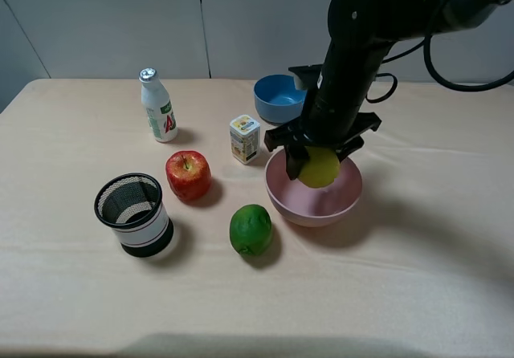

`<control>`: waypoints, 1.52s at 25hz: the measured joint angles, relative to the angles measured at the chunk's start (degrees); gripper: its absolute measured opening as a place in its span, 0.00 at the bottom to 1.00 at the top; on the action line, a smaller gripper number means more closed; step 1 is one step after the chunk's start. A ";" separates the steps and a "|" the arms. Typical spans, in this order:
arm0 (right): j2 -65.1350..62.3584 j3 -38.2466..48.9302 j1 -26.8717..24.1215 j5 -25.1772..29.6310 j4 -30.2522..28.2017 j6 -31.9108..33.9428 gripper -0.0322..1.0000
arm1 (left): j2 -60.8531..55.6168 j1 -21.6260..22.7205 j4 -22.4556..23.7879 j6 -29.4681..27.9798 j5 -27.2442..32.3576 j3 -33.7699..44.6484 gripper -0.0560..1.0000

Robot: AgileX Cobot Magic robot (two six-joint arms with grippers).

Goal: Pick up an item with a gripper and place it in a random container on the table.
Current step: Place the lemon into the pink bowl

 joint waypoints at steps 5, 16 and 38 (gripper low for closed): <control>0.00 3.58 0.00 -4.79 0.15 0.02 0.47 | 0.00 0.00 0.00 0.00 0.00 0.00 0.99; 0.56 6.68 0.00 -9.73 -0.02 0.08 0.47 | 0.00 0.00 0.00 0.00 0.00 0.00 0.99; 1.68 6.79 0.00 -9.44 0.59 2.61 0.70 | 0.00 0.00 0.00 0.00 0.00 0.00 0.99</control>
